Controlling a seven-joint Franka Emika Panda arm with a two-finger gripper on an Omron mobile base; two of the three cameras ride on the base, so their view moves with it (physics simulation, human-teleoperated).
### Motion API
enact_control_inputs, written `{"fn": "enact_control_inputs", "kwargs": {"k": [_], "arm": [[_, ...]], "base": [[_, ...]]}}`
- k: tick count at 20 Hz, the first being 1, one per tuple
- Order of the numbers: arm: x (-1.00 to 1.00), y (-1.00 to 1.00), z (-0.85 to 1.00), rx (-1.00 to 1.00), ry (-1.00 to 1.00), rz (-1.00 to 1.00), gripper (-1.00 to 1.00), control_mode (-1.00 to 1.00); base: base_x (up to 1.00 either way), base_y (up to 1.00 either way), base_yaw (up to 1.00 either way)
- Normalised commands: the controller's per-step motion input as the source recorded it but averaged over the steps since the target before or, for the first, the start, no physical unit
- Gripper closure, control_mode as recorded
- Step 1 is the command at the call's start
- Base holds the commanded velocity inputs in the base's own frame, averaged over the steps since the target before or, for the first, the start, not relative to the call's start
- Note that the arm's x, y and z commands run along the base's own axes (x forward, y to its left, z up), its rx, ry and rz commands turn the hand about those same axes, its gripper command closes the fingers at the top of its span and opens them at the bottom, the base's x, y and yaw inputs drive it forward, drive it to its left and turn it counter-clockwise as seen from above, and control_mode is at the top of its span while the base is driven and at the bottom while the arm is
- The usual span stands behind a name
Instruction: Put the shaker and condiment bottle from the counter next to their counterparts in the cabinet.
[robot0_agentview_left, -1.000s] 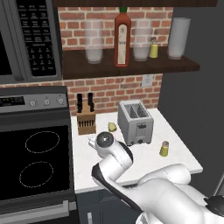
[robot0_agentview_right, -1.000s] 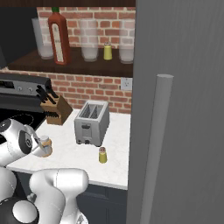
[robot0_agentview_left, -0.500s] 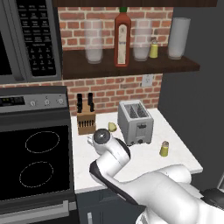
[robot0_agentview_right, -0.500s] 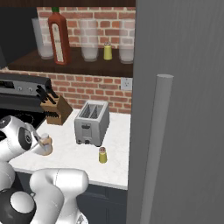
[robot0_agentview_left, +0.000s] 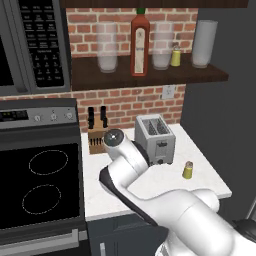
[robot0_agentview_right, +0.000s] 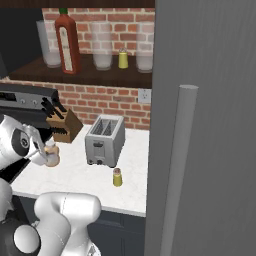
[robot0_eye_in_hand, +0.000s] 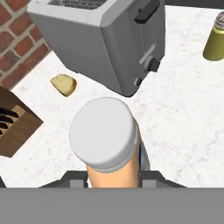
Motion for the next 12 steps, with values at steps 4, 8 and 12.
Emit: {"fn": "enact_control_inputs", "kwargs": {"k": [4,8,12], "arm": [[-0.02,0.00,0.78,0.00,0.00,-0.09,1.00,-1.00],[-0.09,-0.04,0.67,0.00,0.01,-0.08,1.00,-1.00],[-0.31,-0.07,0.62,0.00,0.00,-0.05,1.00,-1.00]], "base": [[0.00,0.00,0.00],[0.00,0.00,0.00],[0.00,0.00,0.00]]}}
